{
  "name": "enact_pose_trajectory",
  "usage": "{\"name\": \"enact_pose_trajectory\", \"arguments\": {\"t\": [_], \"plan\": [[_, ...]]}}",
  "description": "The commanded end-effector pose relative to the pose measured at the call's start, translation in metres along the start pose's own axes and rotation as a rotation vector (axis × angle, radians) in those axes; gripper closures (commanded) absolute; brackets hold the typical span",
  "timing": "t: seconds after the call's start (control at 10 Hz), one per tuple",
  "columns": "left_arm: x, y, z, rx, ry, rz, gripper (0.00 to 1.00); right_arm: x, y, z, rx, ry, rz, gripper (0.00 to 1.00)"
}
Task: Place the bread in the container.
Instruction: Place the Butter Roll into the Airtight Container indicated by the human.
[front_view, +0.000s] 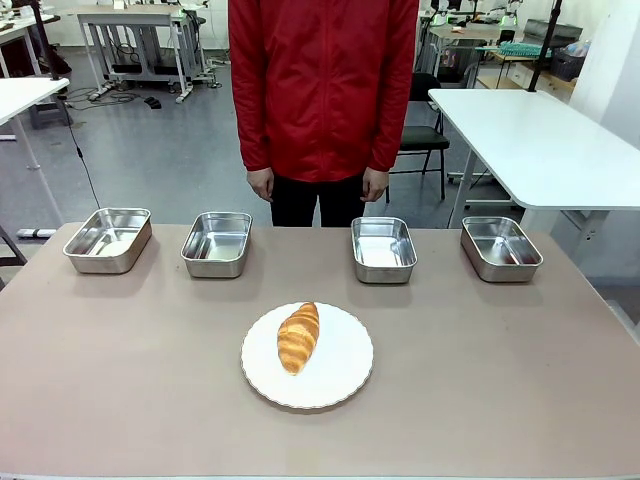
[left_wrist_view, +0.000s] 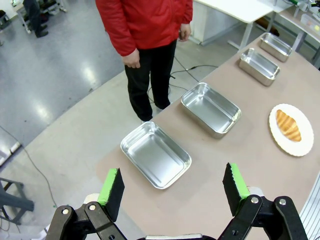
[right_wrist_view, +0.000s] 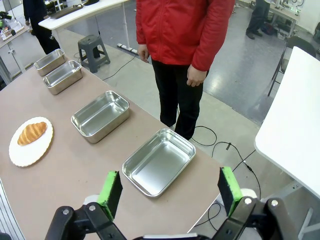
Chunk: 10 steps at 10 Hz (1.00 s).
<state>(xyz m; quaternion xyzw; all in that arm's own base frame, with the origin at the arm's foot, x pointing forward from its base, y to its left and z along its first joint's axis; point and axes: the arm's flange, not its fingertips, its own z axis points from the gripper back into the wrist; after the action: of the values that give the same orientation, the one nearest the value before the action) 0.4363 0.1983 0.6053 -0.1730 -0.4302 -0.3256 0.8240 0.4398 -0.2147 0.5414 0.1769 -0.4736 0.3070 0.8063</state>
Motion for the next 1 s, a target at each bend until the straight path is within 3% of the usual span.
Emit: {"name": "enact_pose_trajectory", "arguments": {"t": [0.0,0.9], "plan": [[-0.0006,-0.0003,0.0002,0.0,0.0,-0.008,0.0,0.0006,0.0004,0.0006,-0.001,-0.003,0.006,0.0],[-0.0006,-0.0003,0.0002,0.0,0.0,-0.008,0.0,0.0006,0.0004,0.0006,-0.001,-0.003,0.006,0.0]]}}
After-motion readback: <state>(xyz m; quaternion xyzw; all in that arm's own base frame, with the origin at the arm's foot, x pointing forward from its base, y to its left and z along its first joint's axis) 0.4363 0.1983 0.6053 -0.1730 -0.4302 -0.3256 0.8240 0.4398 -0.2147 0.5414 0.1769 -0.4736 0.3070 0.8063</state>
